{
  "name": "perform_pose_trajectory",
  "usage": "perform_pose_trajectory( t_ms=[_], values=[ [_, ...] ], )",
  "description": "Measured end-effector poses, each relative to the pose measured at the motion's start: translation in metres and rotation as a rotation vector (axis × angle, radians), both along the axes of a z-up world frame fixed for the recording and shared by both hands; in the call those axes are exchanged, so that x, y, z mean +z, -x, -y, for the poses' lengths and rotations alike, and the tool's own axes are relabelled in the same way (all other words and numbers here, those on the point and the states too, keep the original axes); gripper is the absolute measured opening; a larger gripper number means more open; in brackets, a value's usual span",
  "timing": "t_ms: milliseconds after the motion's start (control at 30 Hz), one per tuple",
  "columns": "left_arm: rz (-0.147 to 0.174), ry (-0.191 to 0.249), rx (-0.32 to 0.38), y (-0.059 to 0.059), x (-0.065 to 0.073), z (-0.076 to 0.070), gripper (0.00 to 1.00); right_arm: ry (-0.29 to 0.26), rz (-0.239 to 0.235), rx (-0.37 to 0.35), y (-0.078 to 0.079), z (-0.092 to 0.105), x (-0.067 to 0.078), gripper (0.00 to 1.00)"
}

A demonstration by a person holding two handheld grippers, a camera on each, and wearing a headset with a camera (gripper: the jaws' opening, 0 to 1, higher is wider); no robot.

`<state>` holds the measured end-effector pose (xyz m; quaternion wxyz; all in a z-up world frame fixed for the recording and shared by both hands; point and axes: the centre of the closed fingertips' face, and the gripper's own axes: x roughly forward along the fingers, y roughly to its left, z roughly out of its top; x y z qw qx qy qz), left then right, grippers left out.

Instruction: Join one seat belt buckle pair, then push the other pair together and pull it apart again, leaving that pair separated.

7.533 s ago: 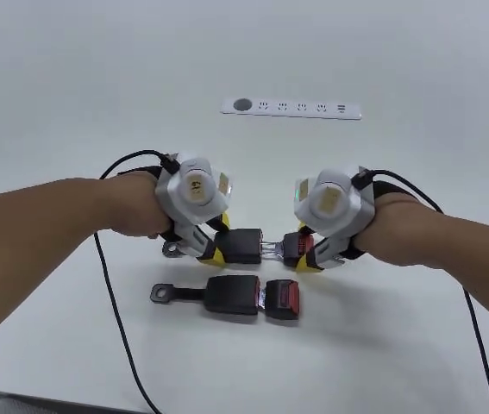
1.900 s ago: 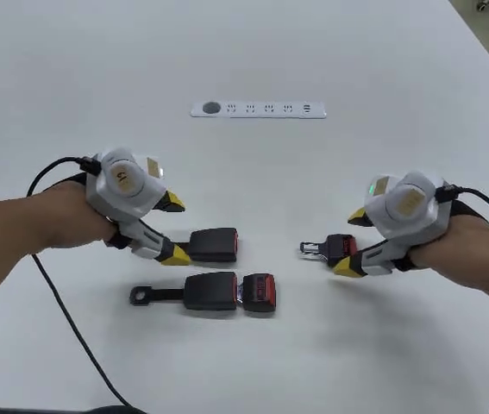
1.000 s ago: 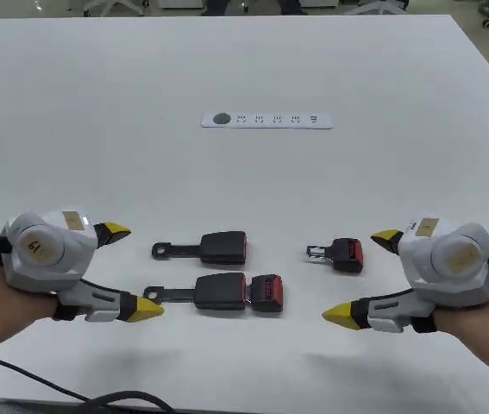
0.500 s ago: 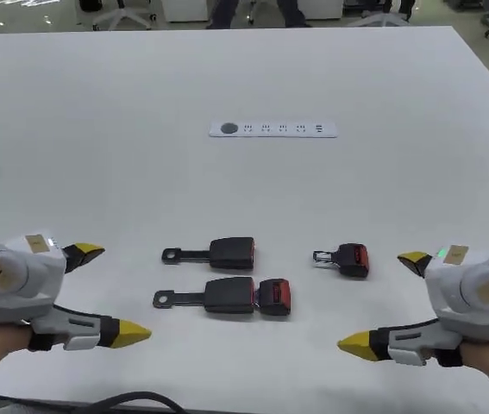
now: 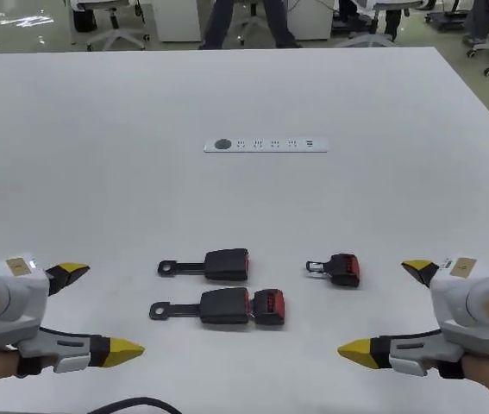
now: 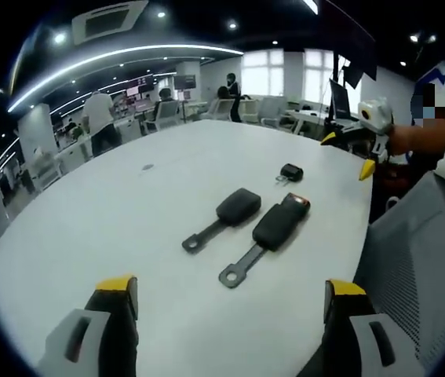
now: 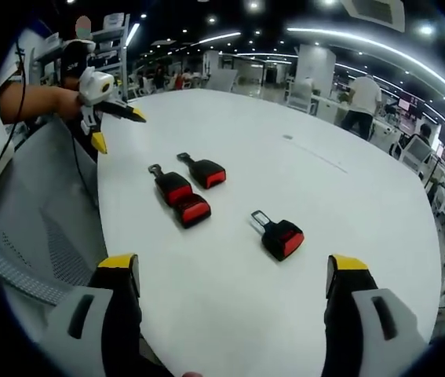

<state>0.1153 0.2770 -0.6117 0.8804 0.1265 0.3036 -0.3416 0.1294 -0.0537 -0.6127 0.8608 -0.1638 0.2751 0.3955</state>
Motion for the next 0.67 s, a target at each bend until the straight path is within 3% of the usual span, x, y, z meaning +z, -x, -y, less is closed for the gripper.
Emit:
perform_pose_trajectory(
  t_ms=[133,367,667],
  values=[
    [0.005,0.013,0.004,0.003,0.004,0.002,1.00,-0.004,-0.010,-0.005,0.008,-0.002,0.005,1.00],
    [0.005,0.024,-0.001,0.010,0.001,0.001,1.00,-0.012,-0.031,-0.029,0.014,0.001,0.000,1.00],
    [0.016,0.031,-0.001,0.012,0.004,0.001,1.00,-0.024,-0.007,-0.053,0.014,0.003,0.009,1.00]
  ],
)
